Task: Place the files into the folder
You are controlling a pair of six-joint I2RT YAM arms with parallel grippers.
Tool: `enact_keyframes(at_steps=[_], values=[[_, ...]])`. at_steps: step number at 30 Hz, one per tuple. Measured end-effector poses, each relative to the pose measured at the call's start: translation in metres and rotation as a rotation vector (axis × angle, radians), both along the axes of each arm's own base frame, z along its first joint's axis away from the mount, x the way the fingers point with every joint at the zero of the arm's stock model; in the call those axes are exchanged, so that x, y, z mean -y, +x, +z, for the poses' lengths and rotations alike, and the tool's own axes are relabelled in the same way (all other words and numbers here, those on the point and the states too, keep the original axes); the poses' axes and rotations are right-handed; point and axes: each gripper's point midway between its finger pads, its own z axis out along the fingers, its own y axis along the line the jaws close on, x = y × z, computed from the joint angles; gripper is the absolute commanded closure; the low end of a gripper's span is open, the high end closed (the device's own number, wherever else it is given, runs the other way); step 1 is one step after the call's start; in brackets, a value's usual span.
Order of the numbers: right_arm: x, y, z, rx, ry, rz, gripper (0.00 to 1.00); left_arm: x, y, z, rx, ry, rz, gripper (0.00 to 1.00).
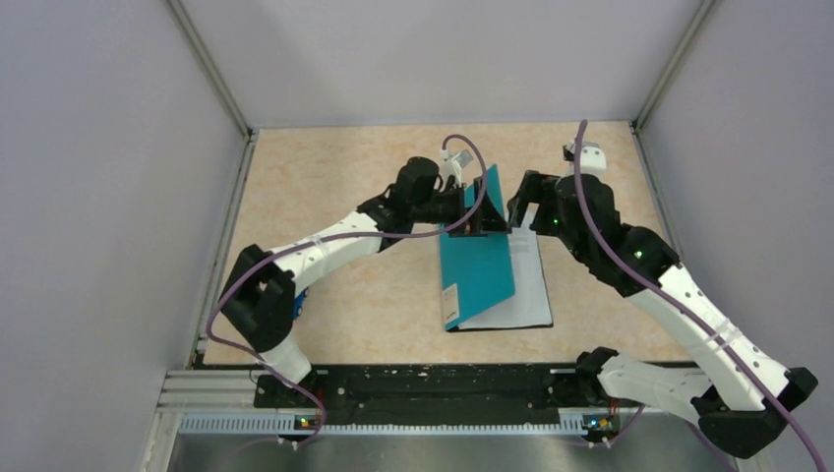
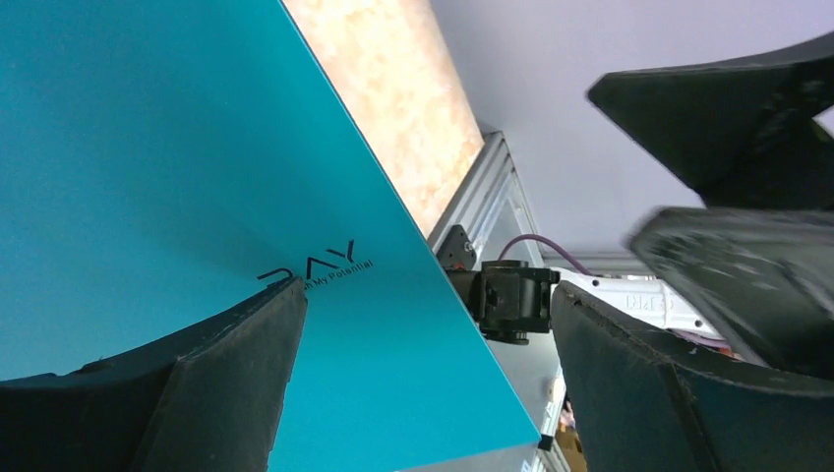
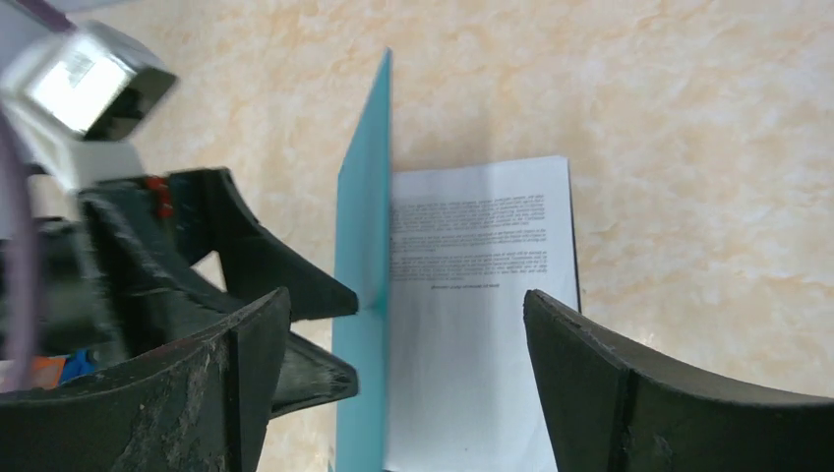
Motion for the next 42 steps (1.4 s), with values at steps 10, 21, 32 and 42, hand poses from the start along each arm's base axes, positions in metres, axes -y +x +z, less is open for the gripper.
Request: enact_keyframes(at_steps=[10, 21, 32, 42], values=[[0.03, -0.012, 0.015, 0.045, -0.033, -0.076, 0.08, 0.042, 0.009, -0.065, -0.09, -0.018, -0.055, 0.01], [0.028, -0.014, -0.039, -0.053, -0.082, -0.072, 0.01, -0.002, 0.012, -0.108, -0.055, 0.259, 0.082, 0.01], [0.009, -0.003, -0.049, -0.043, 0.004, -0.065, 0.01, -0.122, 0.034, -0.02, 0.254, 0.464, 0.522, 0.01], [-0.009, 0.013, -0.077, -0.114, -0.014, -0.064, 0.01, -0.182, 0.02, -0.034, 0.28, 0.65, 0.633, 0.01]])
